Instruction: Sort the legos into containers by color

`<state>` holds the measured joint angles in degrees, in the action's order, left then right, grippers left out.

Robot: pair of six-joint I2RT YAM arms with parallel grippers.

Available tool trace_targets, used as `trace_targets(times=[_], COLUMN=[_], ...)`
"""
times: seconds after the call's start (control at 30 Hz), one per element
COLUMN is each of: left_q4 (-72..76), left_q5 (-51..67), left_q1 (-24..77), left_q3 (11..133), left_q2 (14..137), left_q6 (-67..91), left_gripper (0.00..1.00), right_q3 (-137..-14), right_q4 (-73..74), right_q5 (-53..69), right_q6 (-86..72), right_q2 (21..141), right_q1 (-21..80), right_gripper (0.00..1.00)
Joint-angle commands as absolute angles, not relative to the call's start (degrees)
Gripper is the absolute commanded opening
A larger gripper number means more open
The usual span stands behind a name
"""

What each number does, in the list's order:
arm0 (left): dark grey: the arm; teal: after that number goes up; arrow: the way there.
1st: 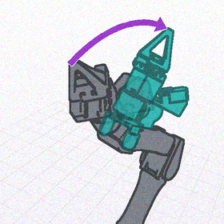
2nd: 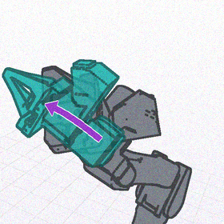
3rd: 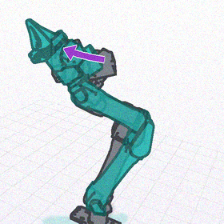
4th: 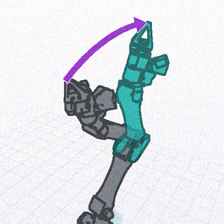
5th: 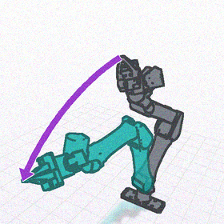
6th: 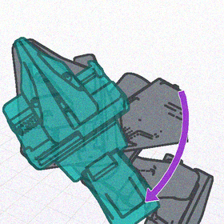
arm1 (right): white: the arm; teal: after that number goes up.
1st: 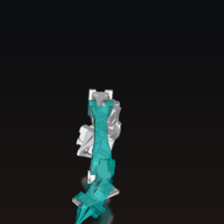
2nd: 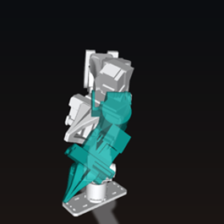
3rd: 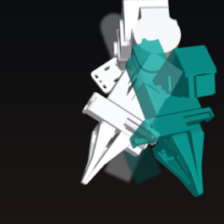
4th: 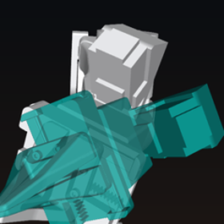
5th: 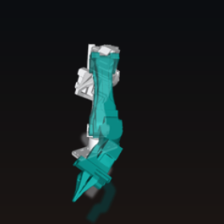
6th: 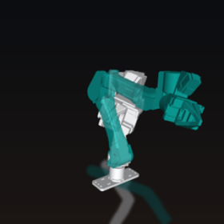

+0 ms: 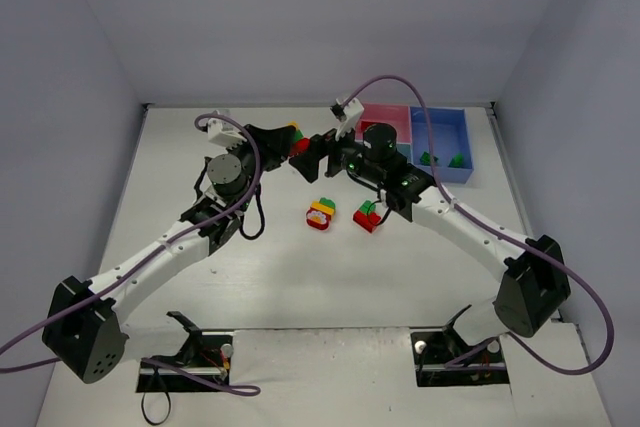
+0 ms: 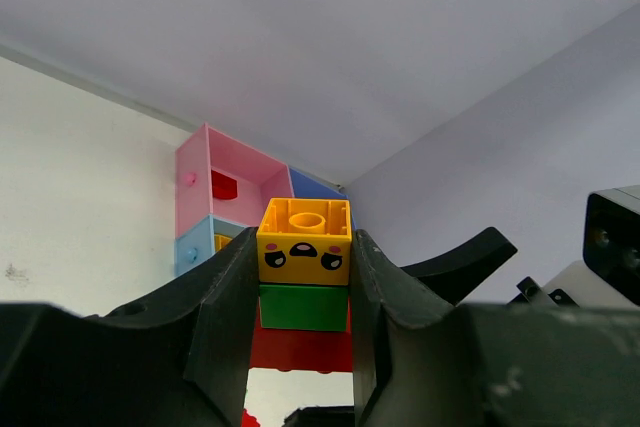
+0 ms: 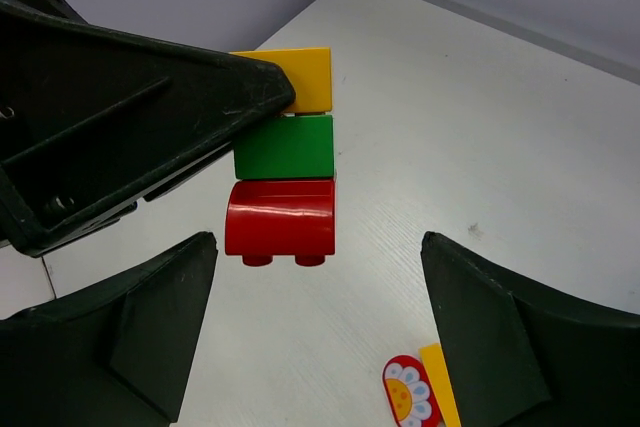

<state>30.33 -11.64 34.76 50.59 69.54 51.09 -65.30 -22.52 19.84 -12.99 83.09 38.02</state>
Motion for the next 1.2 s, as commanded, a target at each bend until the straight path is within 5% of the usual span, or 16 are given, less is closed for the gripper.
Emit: trace_targets(times=[0.0, 0.53, 0.77, 0.97, 1.17], left_q4=[35.6, 35.8, 35.8, 35.9, 35.8], left_q5=[-10.9, -10.6, -10.8, -12.1, -14.0], left_q1=[34.7, 35.8, 36.2, 36.2, 36.2], left_q3=[52.9, 51.7, 51.8, 51.3, 52.1], left_q2=[67.1, 68.0, 68.2, 68.4, 69.3], left_q6=[52.0, 51.2, 50.1, 49.7, 48.3], left_gripper=[0.00, 0.00, 0.00, 0.00, 0.00], right_q3=[-69.3, -70.0, -69.9, -67.9, -62.1], right_q4=[-27.4, -28.2, -28.6, -28.2, -27.9], right_q5=[20.7, 15.8, 13.4, 11.5, 10.7], right_q6=[-12.9, -12.2, -11.6, -10.5, -8.8], right_q2=[83.2, 84.6, 85.1, 84.1, 81.5], right_q1=[38.8, 40.6, 40.6, 40.6, 40.6], right_gripper=[0.79, 0.64, 0.38, 0.02, 0.00])
